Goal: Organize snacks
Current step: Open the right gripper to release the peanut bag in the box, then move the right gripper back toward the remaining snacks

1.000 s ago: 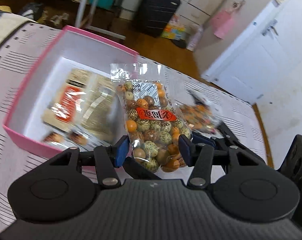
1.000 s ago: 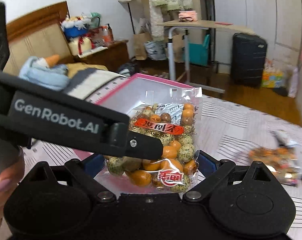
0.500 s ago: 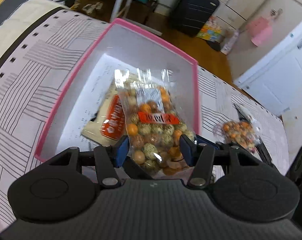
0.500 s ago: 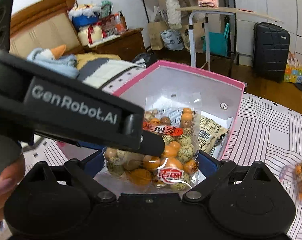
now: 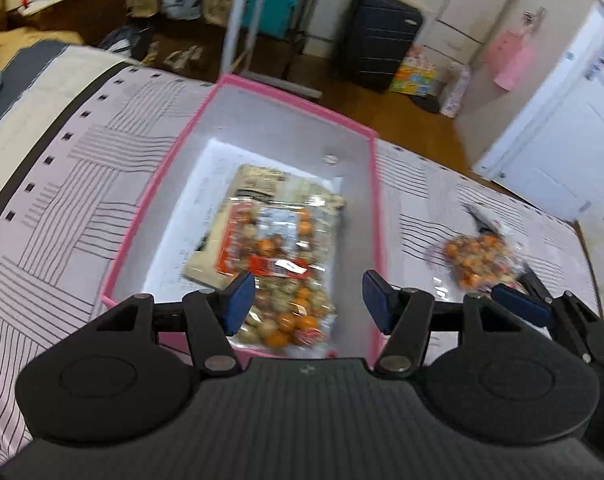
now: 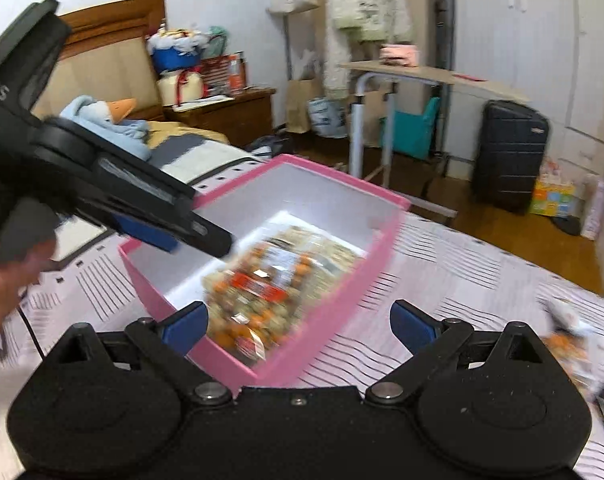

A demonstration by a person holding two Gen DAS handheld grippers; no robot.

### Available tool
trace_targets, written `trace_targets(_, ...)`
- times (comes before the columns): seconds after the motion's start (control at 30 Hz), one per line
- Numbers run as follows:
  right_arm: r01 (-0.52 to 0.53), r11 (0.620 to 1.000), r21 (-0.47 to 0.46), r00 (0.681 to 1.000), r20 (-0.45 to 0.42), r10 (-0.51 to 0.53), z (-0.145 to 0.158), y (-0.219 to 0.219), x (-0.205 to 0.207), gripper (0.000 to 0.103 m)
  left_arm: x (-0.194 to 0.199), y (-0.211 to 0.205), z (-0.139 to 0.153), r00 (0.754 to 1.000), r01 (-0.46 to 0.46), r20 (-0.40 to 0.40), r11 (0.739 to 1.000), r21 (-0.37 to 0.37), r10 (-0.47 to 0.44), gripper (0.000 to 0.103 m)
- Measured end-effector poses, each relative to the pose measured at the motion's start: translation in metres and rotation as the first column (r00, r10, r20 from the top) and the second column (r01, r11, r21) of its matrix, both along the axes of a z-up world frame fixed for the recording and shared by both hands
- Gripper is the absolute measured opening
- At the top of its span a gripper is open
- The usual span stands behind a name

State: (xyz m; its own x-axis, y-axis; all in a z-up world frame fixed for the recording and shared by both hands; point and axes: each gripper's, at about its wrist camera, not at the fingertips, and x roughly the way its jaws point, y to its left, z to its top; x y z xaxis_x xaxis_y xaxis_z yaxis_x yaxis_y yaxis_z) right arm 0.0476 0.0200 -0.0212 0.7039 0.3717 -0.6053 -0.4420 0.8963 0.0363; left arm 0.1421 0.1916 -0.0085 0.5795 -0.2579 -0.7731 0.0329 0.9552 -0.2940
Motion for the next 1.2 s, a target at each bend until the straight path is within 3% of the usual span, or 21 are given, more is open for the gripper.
trace_targets(0.3,0.136,0.988,-0.07,0.99,0.031,-0.134,0.005,-0.107,-0.05,0.099,-0.03,-0.064,0.032,0.984,0.173,0.044,0.984,0.041,-0.175,0.059)
trace_targets(0.57,0.273,0.957,-0.094,0.962,0.008,-0.273,0.013,-0.191,-0.07,0.097,-0.033,-0.151,0.029,0.947,0.32,0.023,0.947,0.04,-0.321,0.06)
trace_targets(0.83,0.316,0.942,-0.109,0.948,0.001,-0.318,0.001,-0.25,-0.069,0.092,-0.015,-0.245,-0.011,0.932,0.36,-0.041,0.933,0.01,-0.359,0.06)
trace_targets(1.0,0.259,0.954,-0.153,0.965,-0.005,-0.263,-0.027,-0.27,-0.048,0.087,0.0,-0.29,-0.046,0.947,0.317,-0.067,0.948,0.019,-0.315,0.06)
trace_targets(1.2,0.205,0.962,-0.182,0.971,-0.087,-0.223,-0.065,-0.299,0.0,0.085,0.021,-0.325,-0.087,0.968,0.241,-0.089,0.968,0.072,-0.234,0.06)
